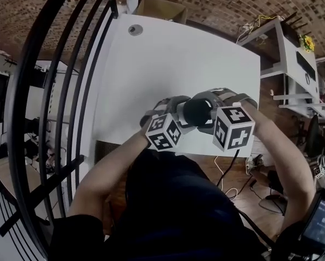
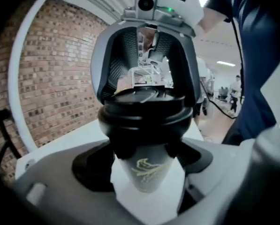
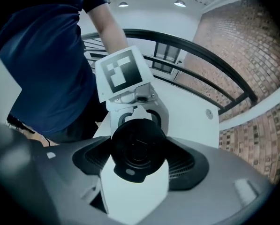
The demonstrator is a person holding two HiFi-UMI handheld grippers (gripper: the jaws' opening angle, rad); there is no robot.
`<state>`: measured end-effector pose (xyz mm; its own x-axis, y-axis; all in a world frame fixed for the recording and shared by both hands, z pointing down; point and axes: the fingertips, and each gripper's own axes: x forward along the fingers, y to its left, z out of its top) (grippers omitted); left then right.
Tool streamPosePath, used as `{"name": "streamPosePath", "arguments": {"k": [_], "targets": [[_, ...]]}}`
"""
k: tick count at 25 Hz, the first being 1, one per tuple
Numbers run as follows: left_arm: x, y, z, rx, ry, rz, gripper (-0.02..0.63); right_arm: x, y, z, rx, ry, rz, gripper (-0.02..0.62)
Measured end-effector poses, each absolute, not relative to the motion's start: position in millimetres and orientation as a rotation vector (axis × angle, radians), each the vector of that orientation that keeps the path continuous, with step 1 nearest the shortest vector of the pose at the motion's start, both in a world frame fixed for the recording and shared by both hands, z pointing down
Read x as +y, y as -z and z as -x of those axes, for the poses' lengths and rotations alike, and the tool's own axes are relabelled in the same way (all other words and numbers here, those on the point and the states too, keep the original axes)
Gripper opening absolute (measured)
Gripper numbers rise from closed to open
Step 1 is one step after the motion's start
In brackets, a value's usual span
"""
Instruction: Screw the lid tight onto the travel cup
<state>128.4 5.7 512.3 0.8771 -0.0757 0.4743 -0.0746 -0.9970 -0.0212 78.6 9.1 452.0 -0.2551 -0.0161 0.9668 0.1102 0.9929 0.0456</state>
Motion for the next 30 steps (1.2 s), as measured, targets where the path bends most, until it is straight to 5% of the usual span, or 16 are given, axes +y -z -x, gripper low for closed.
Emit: {"name": "streamPosePath", "arguments": {"k": [11, 22, 30], "targets": [[-9.6, -520.8, -132.6, 0.940, 0.807, 2.918, 0.425, 10.1, -456.5, -74.7, -1.735, -0.011, -0.143, 0.371], [-5.7, -522.7, -133.0, 0.751, 0.777, 2.995, 0.432, 1.2, -456.0, -78.6, -1.838, -0.090, -0.226, 0.373], [16.7, -525.7, -63.1, 0.707, 0.897, 3.128, 0.454, 1.5, -449.2, -79.7, -1.998, 0.007, -0.340, 0.407]]}}
